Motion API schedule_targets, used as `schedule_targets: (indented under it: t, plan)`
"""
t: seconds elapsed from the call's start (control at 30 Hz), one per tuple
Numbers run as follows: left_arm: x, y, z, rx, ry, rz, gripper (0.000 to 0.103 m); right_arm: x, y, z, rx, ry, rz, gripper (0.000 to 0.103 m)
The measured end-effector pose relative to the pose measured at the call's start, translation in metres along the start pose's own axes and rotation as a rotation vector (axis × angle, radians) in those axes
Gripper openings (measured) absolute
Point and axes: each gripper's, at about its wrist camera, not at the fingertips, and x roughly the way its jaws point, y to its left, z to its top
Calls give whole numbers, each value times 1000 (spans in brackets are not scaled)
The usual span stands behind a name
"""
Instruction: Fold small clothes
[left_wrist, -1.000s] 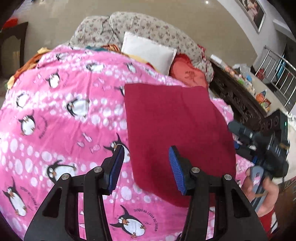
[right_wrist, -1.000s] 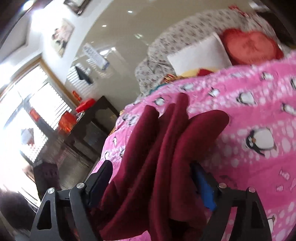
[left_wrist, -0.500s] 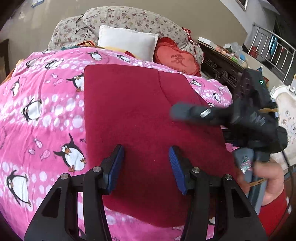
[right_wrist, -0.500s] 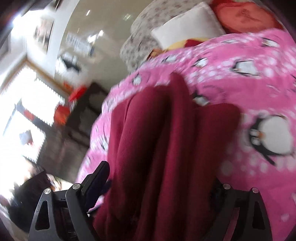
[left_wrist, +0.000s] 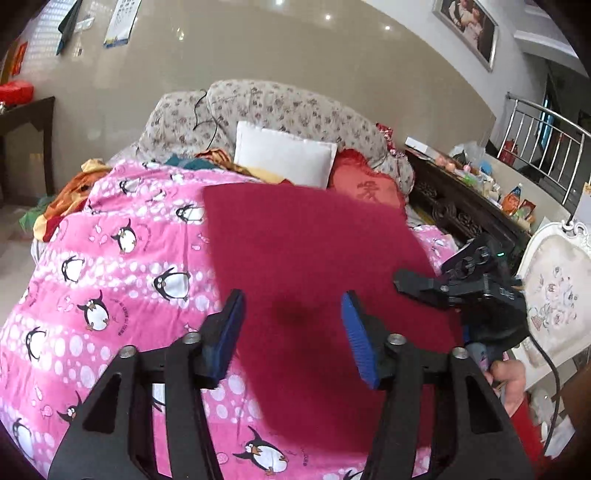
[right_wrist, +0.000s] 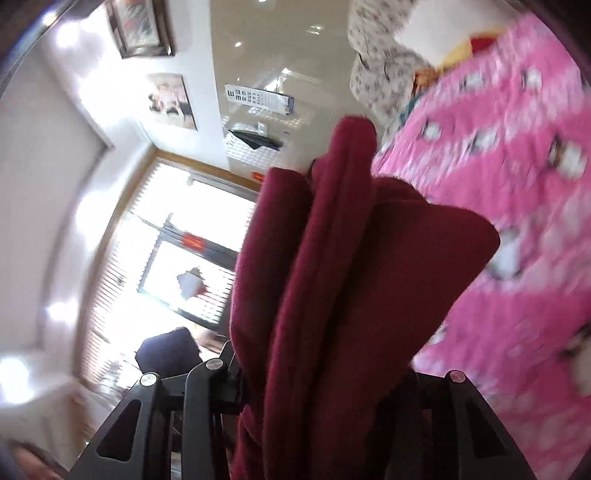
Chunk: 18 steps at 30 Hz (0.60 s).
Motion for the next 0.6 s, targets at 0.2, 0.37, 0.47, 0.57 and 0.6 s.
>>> schedule_targets:
  t: [0.2,0.37,0.47,0.57,0.6]
  plan:
    - [41,-1,-22,40,71,53,60,11,-44,-16,75,-64,-144,47]
    - [75,13,-57,15,197,76,60,-24,-38,-30,-44,-50,-500,56]
    - [59,20,-69,-29,163,87,60,-33,-7,-32,-179,-36,-568,58]
    - [39,19,-77,-63,120,58,60,-29,15,-29,-274,-28,-603,60]
    - [33,15,-80,-63,109,48,60,-28,20,-27,-296,-35,-596,60]
